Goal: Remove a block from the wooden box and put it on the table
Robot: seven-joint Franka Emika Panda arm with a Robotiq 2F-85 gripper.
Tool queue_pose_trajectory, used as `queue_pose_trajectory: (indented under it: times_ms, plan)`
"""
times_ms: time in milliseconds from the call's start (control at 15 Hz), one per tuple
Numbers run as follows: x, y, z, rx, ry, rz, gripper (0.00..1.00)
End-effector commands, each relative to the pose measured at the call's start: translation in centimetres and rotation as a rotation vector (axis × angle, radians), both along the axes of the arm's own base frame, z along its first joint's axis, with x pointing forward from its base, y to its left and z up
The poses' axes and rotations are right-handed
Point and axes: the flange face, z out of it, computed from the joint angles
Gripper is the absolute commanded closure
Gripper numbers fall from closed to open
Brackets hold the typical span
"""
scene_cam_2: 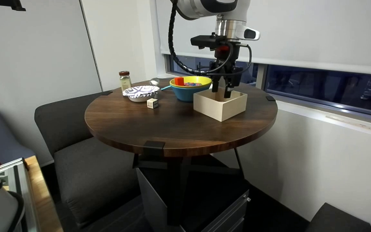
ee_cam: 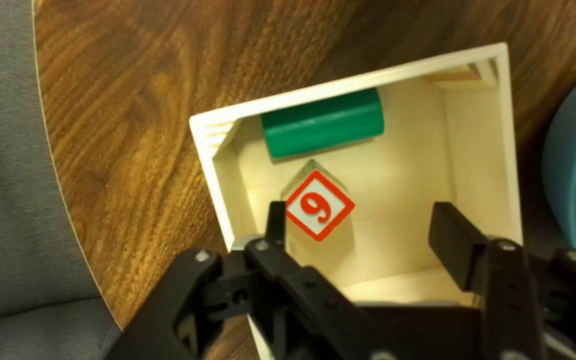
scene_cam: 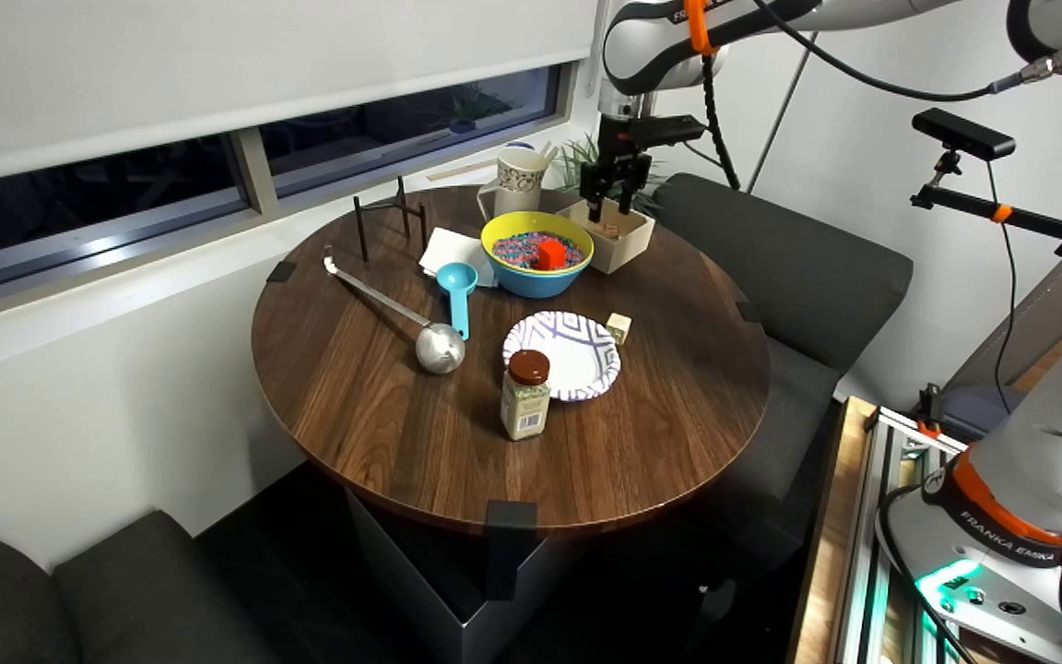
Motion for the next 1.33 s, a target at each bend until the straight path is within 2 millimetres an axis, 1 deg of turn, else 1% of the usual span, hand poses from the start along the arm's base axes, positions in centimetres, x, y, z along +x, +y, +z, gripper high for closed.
queue_pose_trajectory:
  times_ms: [0, 200, 267, 400, 467, 533, 600, 667, 733, 800, 867, 933, 1067, 1267]
  plan:
    - [0.0, -0.1, -0.7, -0.003, 0.036, -0.012, 0.52]
    - [0.0, -0.5, -1.4, -0.010, 0.049, -0.013, 0.58]
    - [0.0, -0.7, -1.6, -0.016, 0.051, -0.014, 0.50]
    - [-0.1, -0.8, -1.9, -0.024, 0.059, -0.012, 0.46]
    - [-0.1, -0.9, -2.0, -0.028, 0.062, -0.010, 0.39]
    - [-0.1, -1.0, -2.2, -0.033, 0.064, -0.009, 0.41]
    - [-0.1, -1.1, -2.3, -0.036, 0.069, -0.005, 0.38]
    - [-0.2, -1.1, -2.5, -0.038, 0.074, -0.003, 0.28]
    - [-0.2, -1.1, -2.6, -0.039, 0.078, -0.001, 0.32]
    - [-0.2, -1.2, -2.9, -0.039, 0.083, -0.002, 0.31]
    - [-0.2, -1.3, -3.0, -0.037, 0.088, -0.003, 0.25]
    - [-0.2, -1.4, -3.1, -0.036, 0.089, -0.006, 0.29]
    - [-0.1, -1.5, -3.2, -0.031, 0.090, -0.010, 0.27]
    - [0.1, -1.5, -3.2, -0.003, 0.082, -0.002, 0.19]
